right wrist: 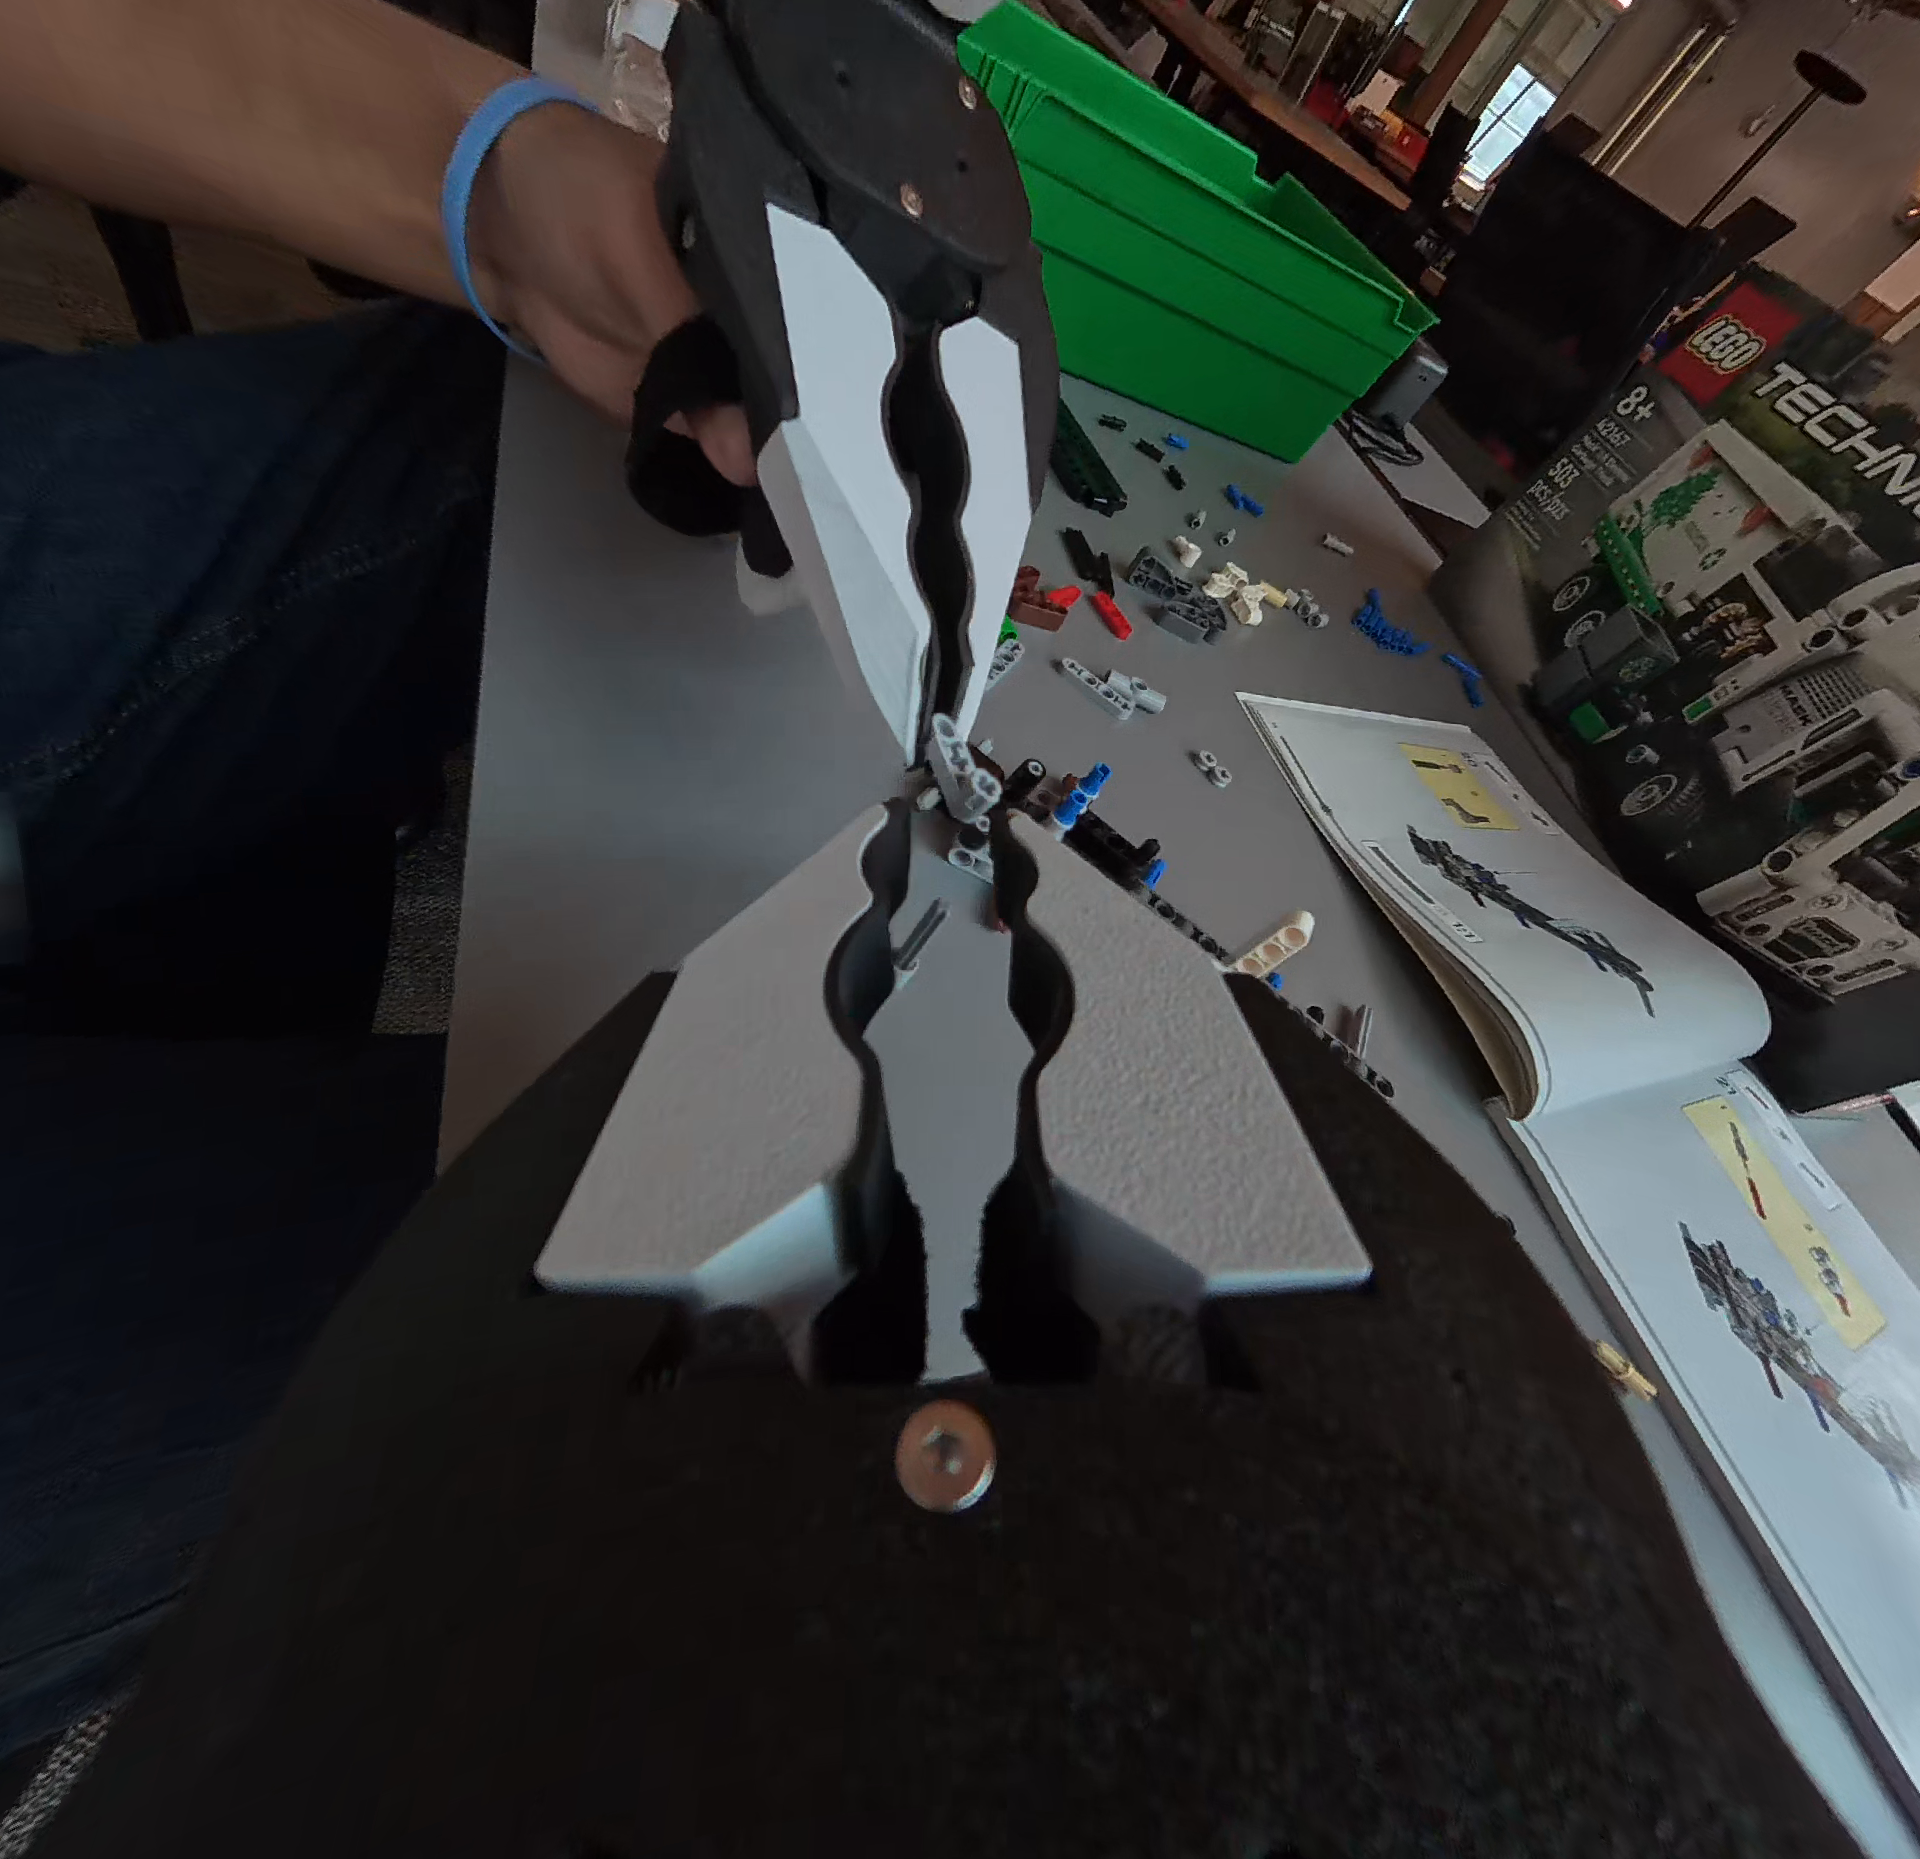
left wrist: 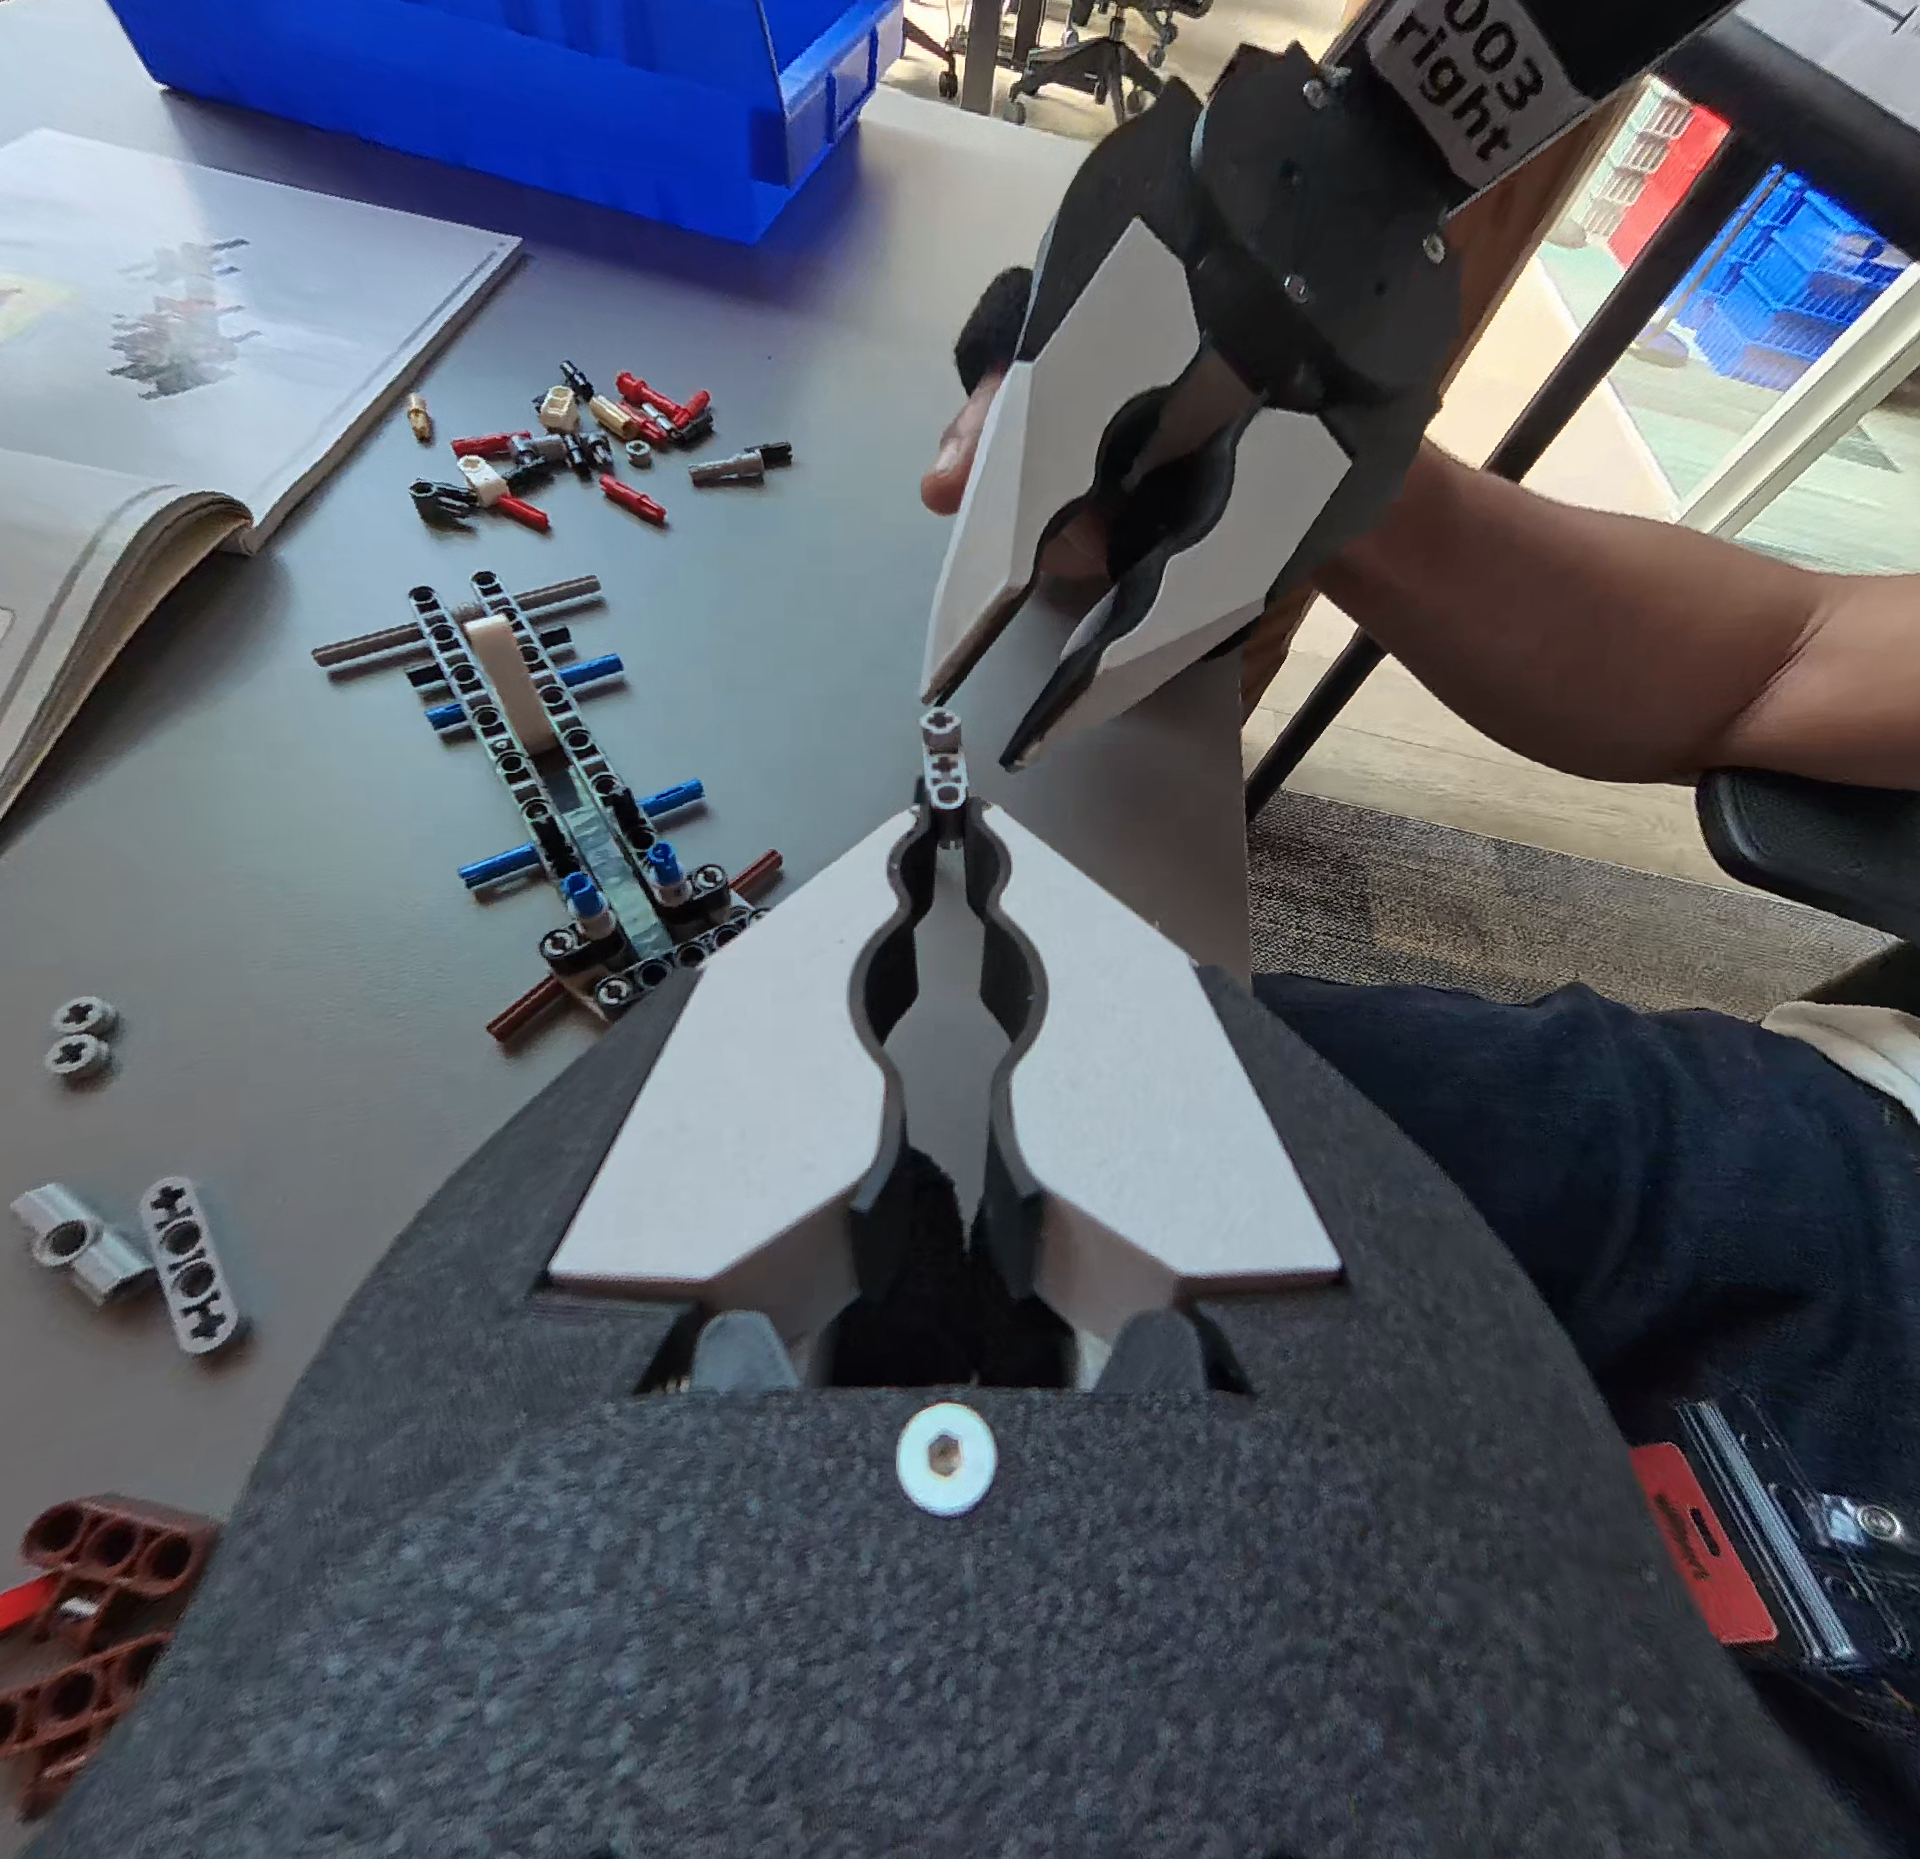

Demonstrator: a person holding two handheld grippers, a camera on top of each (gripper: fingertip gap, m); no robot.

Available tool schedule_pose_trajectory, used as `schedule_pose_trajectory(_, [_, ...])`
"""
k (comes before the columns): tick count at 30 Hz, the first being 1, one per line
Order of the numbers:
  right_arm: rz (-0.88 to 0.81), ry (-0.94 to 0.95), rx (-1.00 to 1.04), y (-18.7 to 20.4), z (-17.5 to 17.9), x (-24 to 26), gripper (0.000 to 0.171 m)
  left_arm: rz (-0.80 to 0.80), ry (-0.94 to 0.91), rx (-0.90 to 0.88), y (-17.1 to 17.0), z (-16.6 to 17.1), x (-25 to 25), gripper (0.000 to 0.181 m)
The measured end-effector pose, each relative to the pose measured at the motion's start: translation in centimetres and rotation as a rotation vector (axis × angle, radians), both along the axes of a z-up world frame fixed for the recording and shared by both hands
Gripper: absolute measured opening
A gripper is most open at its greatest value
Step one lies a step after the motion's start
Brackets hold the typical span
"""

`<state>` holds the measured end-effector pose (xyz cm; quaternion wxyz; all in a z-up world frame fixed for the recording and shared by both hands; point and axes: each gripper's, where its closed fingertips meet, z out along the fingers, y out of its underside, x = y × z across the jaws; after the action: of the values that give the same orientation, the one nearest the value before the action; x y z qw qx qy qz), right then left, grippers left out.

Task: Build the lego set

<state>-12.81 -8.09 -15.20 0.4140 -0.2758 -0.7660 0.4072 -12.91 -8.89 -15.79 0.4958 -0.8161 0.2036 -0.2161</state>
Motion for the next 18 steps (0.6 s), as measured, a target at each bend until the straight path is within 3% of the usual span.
schedule_pose_trajectory(4, [0.077, 0.018, -0.141, -0.8, 1.6, 1.0, 0.013, -0.086, 0.034, 0.065, -0.6, 0.5, 0.9, 0.003])
schedule_pose_trajectory(8, [0.202, -0.112, -0.316, -0.9, 2.0, 1.9, 0.020, -0.128, 0.071, 0.088, -0.7, 0.4, 1.4, 0.003])
schedule_pose_trajectory(12, [0.218, -0.366, -0.224, 0.0, -1.6, 1.3, 0.023, -0.096, 0.092, 0.066, -0.2, 0.0, 1.0, 0.003])
schedule_pose_trajectory(18, [0.318, -0.376, -0.347, 0.0, -0.2, 0.4, 0.023, -0.077, 0.150, 0.004, 0.3, -1.3, 0.9, 0.003])
